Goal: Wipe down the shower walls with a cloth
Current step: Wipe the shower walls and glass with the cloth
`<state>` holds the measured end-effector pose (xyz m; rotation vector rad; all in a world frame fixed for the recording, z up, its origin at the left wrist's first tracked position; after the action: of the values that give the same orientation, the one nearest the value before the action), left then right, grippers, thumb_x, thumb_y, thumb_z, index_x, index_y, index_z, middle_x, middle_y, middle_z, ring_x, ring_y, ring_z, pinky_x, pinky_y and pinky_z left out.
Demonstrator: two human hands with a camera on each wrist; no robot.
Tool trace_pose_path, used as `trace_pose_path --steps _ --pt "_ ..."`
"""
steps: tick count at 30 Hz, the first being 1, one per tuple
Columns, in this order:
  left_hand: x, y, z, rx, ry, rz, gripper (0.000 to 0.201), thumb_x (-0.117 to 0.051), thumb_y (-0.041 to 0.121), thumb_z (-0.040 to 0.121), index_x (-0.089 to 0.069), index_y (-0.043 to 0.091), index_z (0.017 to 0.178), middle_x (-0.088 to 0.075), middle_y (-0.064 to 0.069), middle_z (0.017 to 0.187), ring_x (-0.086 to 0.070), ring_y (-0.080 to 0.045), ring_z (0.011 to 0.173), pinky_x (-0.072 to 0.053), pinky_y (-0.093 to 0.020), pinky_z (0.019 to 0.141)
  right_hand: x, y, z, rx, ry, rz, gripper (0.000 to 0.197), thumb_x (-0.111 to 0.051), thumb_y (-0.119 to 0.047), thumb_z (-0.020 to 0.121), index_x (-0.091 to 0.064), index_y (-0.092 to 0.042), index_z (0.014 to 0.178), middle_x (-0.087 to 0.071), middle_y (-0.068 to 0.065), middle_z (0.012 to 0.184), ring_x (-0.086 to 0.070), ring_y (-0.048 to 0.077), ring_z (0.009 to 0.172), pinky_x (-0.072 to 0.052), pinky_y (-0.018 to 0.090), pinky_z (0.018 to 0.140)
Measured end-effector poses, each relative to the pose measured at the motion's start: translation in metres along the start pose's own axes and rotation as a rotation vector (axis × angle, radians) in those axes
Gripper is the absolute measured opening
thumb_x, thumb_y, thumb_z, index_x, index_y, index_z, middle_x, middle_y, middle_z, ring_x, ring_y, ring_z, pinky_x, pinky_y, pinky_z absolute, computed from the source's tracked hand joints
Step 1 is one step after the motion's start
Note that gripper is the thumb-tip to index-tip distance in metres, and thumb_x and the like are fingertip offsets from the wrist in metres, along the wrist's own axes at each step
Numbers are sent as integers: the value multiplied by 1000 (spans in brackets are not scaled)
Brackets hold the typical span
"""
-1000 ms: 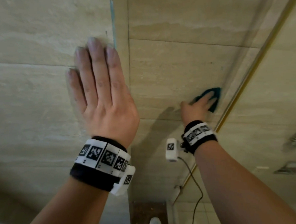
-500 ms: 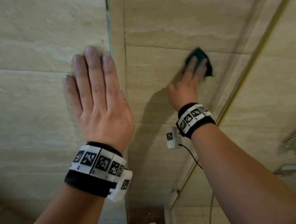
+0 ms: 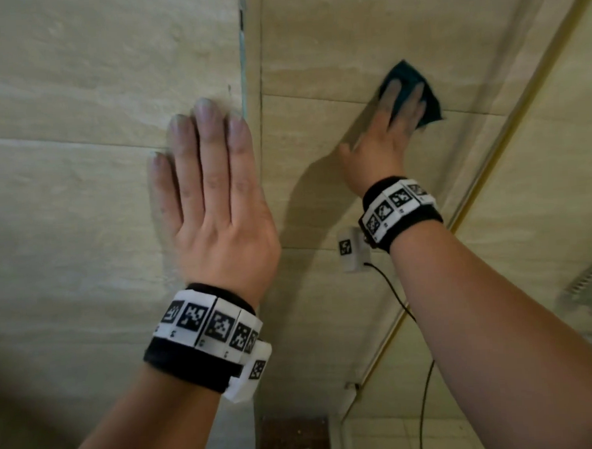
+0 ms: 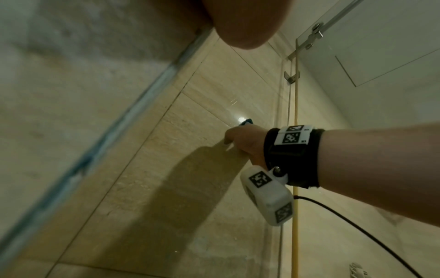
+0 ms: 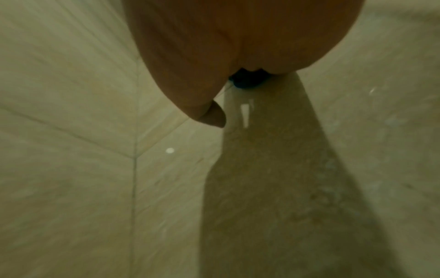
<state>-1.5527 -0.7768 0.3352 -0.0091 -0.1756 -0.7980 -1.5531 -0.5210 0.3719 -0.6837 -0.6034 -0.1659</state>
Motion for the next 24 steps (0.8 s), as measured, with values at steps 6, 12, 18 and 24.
trace_pose_path --steps 6,12,18,24 --pt "0 -2 -1 -6 15 -8 68 -61 5 98 -29 -2 158 -37 -26 161 -31 -45 150 -26 -61 124 17 60 1 -167 267 165 87 -41 -11 86 -1 -7 163 9 23 168 4 39 156 -2 44 128" --pt "0 -1 0 -6 24 -2 71 -62 2 96 -27 -1 157 -38 -27 160 -29 -43 151 -26 -62 124 -17 122 -47 -745 43 219 75 -36 -28 105 8 -6 161 14 17 169 11 33 156 5 42 127" --pt "0 -2 -1 -14 10 -20 70 -61 2 97 -27 -2 158 -37 -28 160 -29 -45 150 -23 -61 124 21 60 9 -251 241 240 79 -45 -22 98 -3 -8 163 9 24 168 3 40 156 -8 49 128" --pt "-1 -3 -2 -27 13 -9 72 -62 4 97 -26 -3 159 -35 -27 161 -29 -45 150 -25 -63 123 44 90 39 -264 341 173 79 -38 -47 104 -4 -10 164 9 23 169 4 38 156 -2 45 126"
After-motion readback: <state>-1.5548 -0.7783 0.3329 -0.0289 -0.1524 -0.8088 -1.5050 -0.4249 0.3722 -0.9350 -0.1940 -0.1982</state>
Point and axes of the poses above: each hand's wrist, its own z-axis towards the middle knuckle, its own x-axis out of the back of the hand, y = z × x, the point moved 4 cm from there along z, towards the middle knuckle
